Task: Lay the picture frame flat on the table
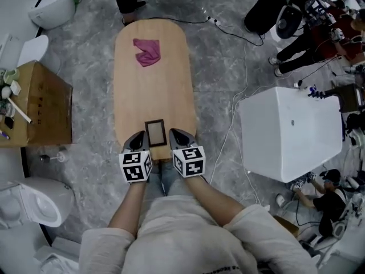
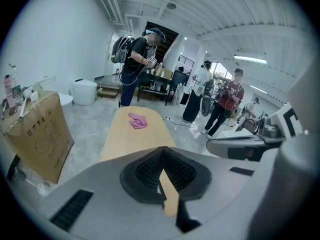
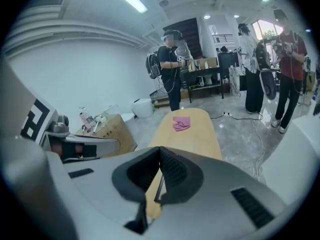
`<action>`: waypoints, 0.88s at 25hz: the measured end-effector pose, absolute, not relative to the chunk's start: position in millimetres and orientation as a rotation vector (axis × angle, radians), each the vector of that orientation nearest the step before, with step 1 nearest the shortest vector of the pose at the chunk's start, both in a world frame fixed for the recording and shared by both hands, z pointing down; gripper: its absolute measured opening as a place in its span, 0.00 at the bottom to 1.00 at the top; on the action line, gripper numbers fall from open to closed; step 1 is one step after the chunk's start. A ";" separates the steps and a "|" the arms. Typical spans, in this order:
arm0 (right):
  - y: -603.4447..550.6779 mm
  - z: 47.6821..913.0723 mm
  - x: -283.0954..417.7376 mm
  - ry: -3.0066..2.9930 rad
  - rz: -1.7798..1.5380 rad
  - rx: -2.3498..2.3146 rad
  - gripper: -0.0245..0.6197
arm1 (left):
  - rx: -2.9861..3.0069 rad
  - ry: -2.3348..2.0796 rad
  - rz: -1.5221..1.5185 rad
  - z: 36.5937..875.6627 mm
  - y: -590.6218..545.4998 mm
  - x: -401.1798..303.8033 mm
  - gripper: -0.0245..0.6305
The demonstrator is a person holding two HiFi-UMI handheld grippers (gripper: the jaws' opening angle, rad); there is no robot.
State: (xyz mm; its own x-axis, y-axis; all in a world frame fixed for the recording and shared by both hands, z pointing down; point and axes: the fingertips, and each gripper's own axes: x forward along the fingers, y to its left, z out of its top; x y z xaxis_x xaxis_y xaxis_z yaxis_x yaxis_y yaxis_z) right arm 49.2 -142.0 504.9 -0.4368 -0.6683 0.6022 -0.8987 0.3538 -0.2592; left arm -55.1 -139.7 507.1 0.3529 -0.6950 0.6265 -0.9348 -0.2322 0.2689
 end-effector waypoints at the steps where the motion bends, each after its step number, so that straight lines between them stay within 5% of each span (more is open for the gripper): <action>1: -140.0 497.6 49.0 -2.241 0.791 1.374 0.05 | 2.021 -1.417 0.500 499.6 -137.2 -53.8 0.05; 22: -109.6 355.1 65.0 -2.527 0.459 1.427 0.05 | 2.347 -1.551 0.292 346.9 -114.3 -27.5 0.05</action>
State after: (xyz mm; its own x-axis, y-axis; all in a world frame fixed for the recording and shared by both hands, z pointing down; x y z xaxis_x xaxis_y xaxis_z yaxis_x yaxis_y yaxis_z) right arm 65.0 -109.6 355.1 -0.5122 -0.7954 0.3241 -0.8585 0.4845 -0.1678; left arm -27.5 -114.3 346.9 0.3922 -0.8562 0.3362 -0.9199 -0.3643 0.1452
